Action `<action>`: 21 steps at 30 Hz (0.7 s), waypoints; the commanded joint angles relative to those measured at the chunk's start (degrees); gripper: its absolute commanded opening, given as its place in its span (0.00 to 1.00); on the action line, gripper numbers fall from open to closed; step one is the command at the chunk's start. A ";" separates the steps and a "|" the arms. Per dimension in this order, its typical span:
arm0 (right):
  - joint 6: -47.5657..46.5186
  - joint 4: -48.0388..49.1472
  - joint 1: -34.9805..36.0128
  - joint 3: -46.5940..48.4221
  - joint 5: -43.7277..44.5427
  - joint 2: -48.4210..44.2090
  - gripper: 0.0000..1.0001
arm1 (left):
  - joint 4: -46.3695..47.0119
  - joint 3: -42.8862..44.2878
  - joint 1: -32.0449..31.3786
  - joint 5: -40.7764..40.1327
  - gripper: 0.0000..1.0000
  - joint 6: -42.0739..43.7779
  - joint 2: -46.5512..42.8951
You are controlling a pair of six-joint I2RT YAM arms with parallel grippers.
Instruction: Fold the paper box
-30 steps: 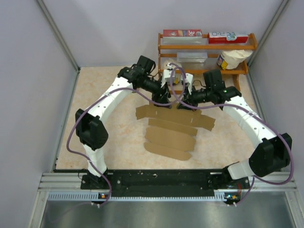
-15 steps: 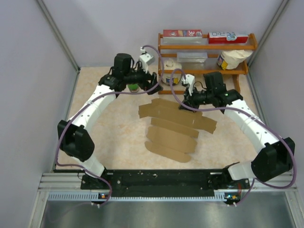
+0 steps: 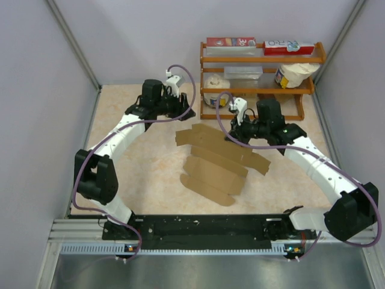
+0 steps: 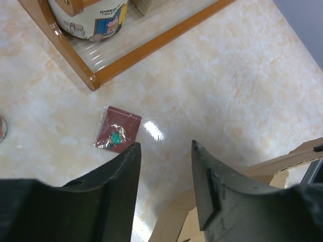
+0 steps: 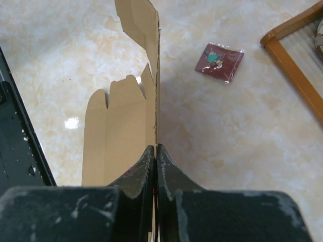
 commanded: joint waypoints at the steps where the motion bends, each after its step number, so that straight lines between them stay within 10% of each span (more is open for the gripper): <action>1: 1.92 4.18 1.31 0.04 1.29 -2.28 0.00 | 3.66 1.61 0.04 1.12 0.46 -1.22 -3.05; 21: 2.62 4.09 1.40 -0.93 1.91 -1.76 0.00 | 11.13 -9.20 -0.31 17.12 0.75 1.24 -10.69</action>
